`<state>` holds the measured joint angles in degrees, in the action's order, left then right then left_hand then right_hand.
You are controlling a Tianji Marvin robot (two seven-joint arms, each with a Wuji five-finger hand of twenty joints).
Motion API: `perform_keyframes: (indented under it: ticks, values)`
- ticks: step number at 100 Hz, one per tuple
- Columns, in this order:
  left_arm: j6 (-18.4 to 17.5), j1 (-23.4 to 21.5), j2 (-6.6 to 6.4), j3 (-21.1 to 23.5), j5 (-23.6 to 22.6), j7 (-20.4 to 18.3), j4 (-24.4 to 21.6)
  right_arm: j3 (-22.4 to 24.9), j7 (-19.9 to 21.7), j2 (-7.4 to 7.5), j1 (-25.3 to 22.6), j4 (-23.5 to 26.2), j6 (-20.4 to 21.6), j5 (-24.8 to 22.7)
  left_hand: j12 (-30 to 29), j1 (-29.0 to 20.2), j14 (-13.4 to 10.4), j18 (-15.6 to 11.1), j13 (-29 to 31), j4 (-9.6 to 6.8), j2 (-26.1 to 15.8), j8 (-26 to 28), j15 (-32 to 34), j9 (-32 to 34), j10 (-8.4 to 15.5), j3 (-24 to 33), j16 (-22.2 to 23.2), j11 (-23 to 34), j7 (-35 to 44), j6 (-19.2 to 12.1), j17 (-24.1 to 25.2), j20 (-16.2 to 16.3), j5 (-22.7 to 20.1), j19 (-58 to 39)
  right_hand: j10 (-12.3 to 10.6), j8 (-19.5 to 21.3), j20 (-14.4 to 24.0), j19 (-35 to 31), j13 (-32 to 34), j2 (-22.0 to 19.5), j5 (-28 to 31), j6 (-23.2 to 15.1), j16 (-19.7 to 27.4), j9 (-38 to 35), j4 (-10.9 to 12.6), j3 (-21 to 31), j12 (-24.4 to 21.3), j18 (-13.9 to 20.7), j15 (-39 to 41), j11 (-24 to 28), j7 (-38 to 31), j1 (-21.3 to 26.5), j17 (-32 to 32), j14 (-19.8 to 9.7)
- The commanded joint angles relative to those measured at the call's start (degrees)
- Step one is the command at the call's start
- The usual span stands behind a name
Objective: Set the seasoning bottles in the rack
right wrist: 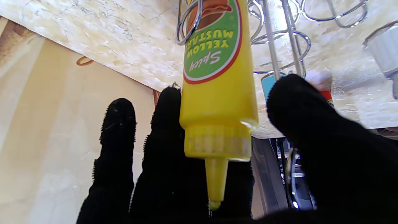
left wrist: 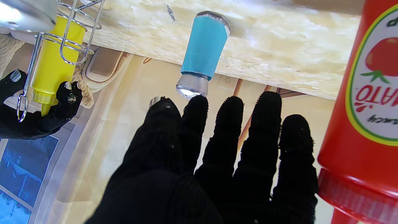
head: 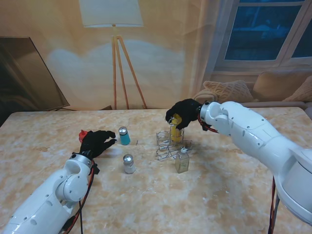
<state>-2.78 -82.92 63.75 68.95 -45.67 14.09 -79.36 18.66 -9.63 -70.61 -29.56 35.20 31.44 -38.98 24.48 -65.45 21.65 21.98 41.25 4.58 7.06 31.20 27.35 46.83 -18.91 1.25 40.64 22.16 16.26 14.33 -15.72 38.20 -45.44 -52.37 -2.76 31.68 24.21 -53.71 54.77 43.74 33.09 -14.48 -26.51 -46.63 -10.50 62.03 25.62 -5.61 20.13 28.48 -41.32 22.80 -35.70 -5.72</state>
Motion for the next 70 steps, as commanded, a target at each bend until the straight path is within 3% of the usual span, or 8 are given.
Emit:
perform_keyframes:
  ticks: [1, 38, 70]
  values:
    - [-0.17, -0.11, 0.13, 0.08, -0.09, -0.62, -0.09, 0.23, 1.04, 0.09, -0.29, 0.87, -0.2, -0.31, 0.53, -2.55, 0.57, 1.12, -0.62, -1.66, -1.86, 0.68, 0.88, -1.41, 0.05, -1.01, 1.33, 0.5, 0.53, -0.22, 0.78, 1.4, 1.23, -0.47, 1.1, 0.55, -0.85, -0.7, -0.69, -1.93, -1.2, 1.04, 1.34, 2.84, 1.3, 0.22, -1.49, -1.48, -0.57, -1.1, 1.05, -1.91, 1.21, 0.36]
    - [-0.16, -0.06, 0.14, 0.0, 0.02, -0.63, 0.0, 0.51, 1.6, 0.56, -0.41, 1.65, -0.5, -0.67, 0.53, -2.47, 0.57, 1.12, -0.67, -1.64, -1.75, 0.67, 0.86, -1.42, 0.03, -0.84, 1.32, 0.5, 0.58, -0.14, 0.8, 1.39, 1.19, -0.46, 2.74, 0.02, -1.38, -2.02, -2.57, -3.68, -2.52, 2.51, 2.37, 4.71, 1.51, -1.41, -2.28, -2.36, -1.24, -2.57, 4.03, -3.36, 3.21, 1.61]
    - [-0.11, 0.02, 0.17, 0.0, 0.03, -0.48, 0.07, 9.0, 4.48, 4.63, -3.67, 10.65, -2.36, -4.71, 0.52, -2.4, 0.5, 1.1, -0.65, -1.63, -1.75, 0.64, 0.88, -1.45, 0.19, -0.7, 1.33, 0.49, 0.54, -0.3, 0.81, 1.39, 1.27, -0.46, 2.97, -0.08, -1.93, -2.42, -2.91, -4.45, -2.75, 3.36, 2.75, 4.98, 1.76, -2.04, -2.5, -2.48, -1.24, -2.96, 5.31, -3.16, 3.68, 1.77]
